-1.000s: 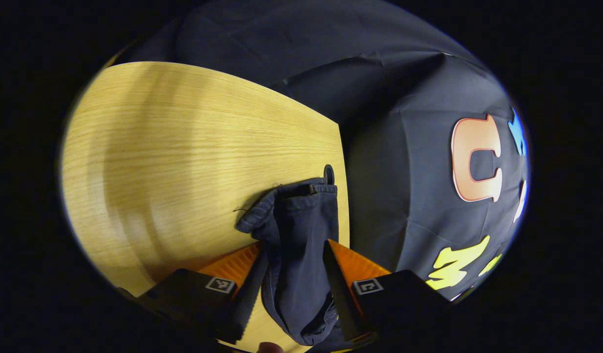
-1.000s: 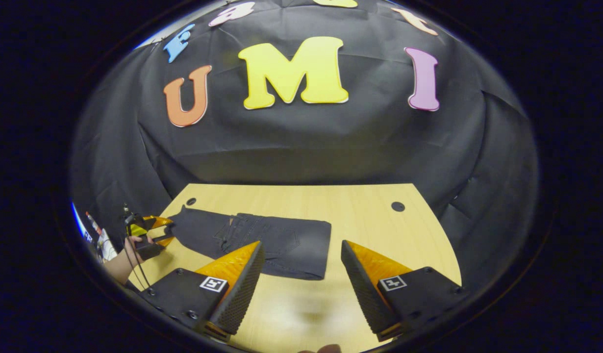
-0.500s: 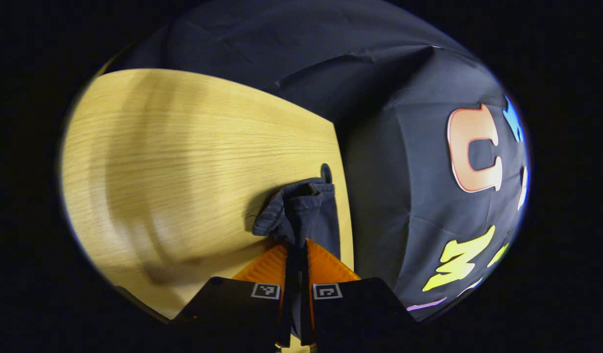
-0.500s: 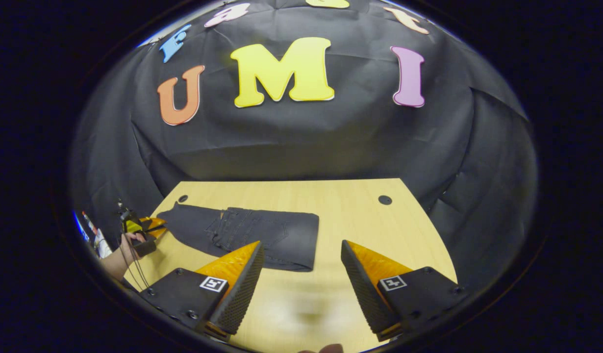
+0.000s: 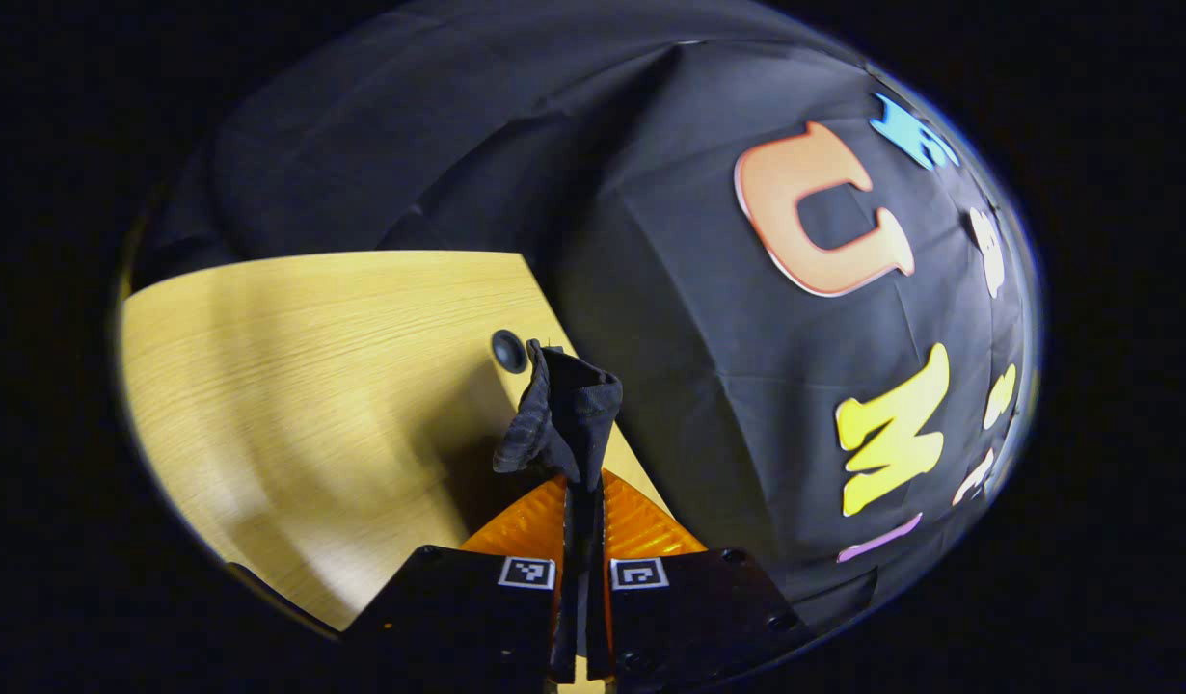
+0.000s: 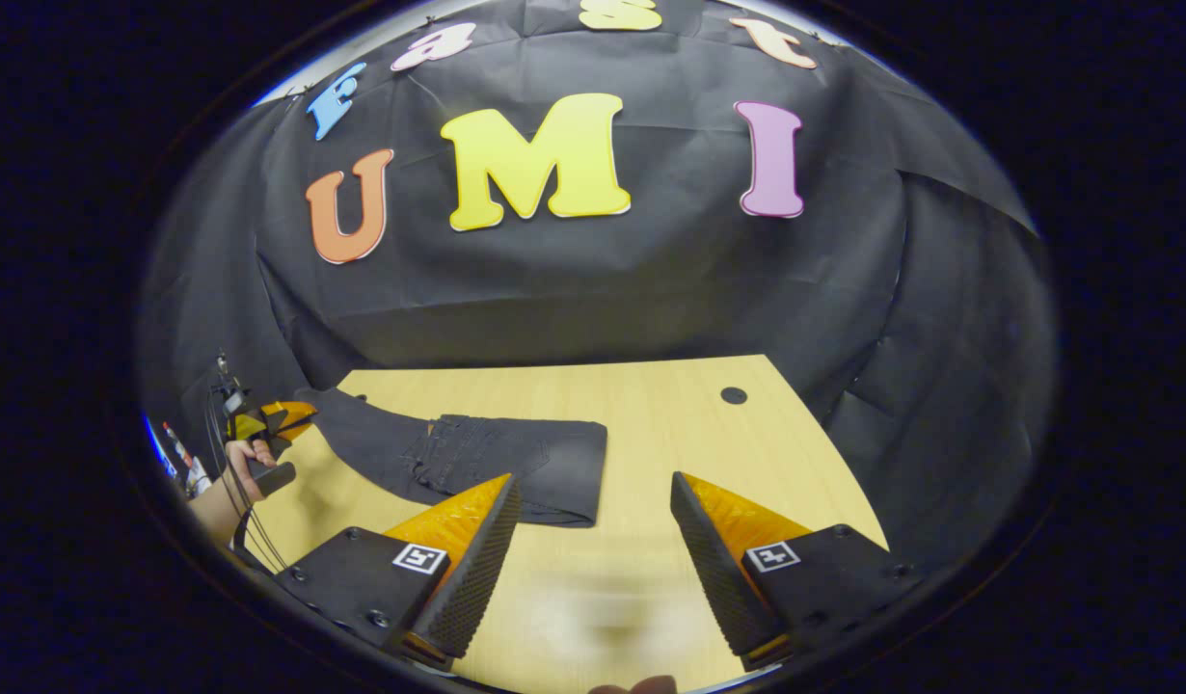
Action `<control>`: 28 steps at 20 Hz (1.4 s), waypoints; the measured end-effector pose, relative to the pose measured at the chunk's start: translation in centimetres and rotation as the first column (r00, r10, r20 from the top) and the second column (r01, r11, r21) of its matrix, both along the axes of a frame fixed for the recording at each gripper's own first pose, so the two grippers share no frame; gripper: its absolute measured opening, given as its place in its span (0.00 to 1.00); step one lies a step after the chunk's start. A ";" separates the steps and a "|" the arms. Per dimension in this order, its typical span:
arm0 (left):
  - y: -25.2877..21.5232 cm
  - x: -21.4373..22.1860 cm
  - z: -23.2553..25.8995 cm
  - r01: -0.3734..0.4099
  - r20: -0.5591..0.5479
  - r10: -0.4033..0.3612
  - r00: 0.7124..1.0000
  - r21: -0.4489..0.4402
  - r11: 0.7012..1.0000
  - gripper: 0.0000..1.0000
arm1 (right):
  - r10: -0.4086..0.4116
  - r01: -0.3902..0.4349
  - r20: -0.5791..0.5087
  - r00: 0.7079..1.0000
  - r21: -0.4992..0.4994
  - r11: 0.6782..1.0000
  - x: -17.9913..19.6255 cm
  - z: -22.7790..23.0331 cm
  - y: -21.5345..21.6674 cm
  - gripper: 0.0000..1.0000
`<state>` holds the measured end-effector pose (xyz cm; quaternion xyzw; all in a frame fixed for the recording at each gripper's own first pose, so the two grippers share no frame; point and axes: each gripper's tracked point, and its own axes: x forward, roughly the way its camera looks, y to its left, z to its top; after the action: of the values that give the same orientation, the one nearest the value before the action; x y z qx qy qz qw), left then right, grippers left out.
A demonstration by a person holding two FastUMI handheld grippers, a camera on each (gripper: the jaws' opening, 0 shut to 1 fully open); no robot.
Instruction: Grasp the waist and the cuffs of the jeans and fold them to make the two legs overlap; first hold the waist and fold one-third of the jeans toward the cuffs, then hold the cuffs and fold the remaining one-third in the same direction to finish folding.
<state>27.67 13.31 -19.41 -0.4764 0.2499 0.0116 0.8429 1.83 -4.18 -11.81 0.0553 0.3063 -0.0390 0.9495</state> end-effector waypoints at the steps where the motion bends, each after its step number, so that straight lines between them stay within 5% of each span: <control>1: -0.9 0.0 1.2 0.021 0.023 -0.021 0.999 0.024 1.000 0.07 | -0.005 0.005 0.007 1.000 0.004 1.000 -0.4 0.3 -0.4 0.96; 10: -9.8 -1.7 10.3 0.173 0.163 -0.206 0.965 0.196 0.965 0.07 | -0.049 0.047 0.042 0.998 0.032 0.998 -3.6 1.3 -3.8 0.96; 19: -19.9 -3.7 12.9 0.287 0.181 -0.348 0.920 0.294 0.912 0.07 | -0.136 0.133 0.060 0.989 0.062 0.989 -7.8 2.0 -8.7 0.96; 23: -25.0 -4.7 12.2 0.341 0.163 -0.431 0.888 0.396 0.852 0.07 | -0.196 0.192 0.060 0.979 0.071 0.979 -9.8 2.2 -11.6 0.96; 28: -29.6 -6.2 9.8 0.371 0.125 -0.524 0.842 0.571 0.732 0.07 | -0.231 0.228 0.047 0.972 0.060 0.972 -11.5 2.0 -14.1 0.96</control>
<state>21.48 -16.33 -9.65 -0.1485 0.2243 -0.1930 0.9436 -9.64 -18.33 -9.85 0.1170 0.2734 -0.1388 0.9446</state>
